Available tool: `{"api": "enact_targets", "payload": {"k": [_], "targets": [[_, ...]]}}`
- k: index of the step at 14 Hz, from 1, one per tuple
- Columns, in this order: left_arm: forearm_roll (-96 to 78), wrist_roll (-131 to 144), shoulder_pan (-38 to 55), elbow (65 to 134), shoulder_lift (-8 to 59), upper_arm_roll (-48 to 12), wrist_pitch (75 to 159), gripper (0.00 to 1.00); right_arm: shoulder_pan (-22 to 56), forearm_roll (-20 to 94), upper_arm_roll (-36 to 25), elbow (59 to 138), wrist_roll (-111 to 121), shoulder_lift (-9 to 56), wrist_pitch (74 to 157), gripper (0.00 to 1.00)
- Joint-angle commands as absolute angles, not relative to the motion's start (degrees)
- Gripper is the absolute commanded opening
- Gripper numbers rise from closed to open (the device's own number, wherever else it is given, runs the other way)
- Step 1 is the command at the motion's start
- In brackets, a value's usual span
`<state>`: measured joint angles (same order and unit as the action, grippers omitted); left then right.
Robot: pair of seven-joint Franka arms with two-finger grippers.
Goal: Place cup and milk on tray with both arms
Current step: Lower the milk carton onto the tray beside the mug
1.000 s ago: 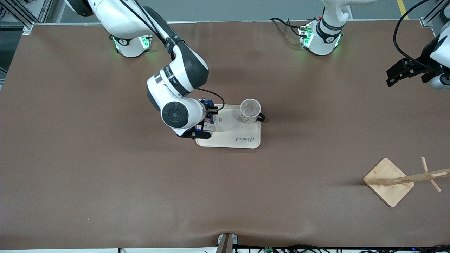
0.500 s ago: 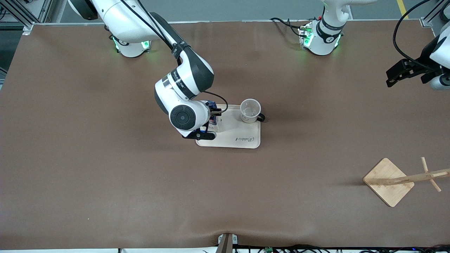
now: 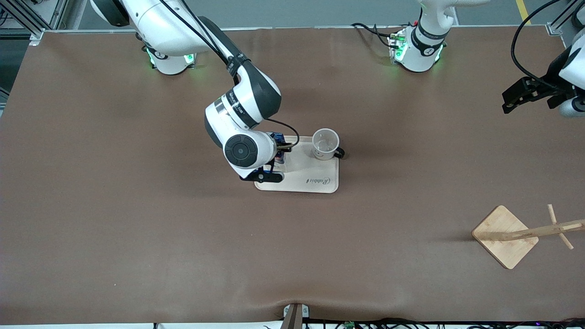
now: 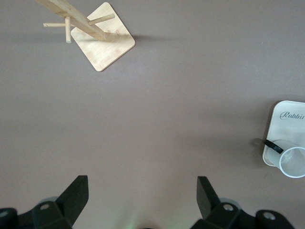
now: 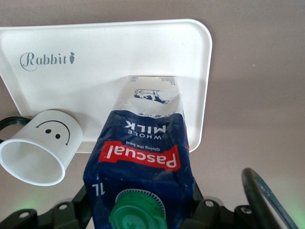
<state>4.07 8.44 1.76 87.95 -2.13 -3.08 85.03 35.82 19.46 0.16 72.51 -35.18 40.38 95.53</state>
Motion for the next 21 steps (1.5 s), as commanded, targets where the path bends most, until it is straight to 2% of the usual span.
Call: {"api": "enact_targets", "payload": {"k": [1,4,6,21], "targets": [[3.43,8.43,1.93,87.19,-2.20,-2.64,85.34,1.00,36.65,18.81,-0.44,71.81,-35.77,41.40,95.98,0.80],[3.34,8.70,1.93,86.48,-2.28,-2.64,84.82,1.00,36.65,18.81,-0.44,71.81,-35.77,41.40,95.98,0.84],[3.34,8.44,1.85,86.57,-2.46,-2.55,83.77,1.00,36.65,18.81,-0.44,71.72,-35.77,41.40,95.98,1.00],[1.23,8.79,1.23,87.10,-2.64,-2.55,83.23,1.00,36.30,19.51,-0.44,71.37,-35.77,40.96,95.36,1.00]]}}
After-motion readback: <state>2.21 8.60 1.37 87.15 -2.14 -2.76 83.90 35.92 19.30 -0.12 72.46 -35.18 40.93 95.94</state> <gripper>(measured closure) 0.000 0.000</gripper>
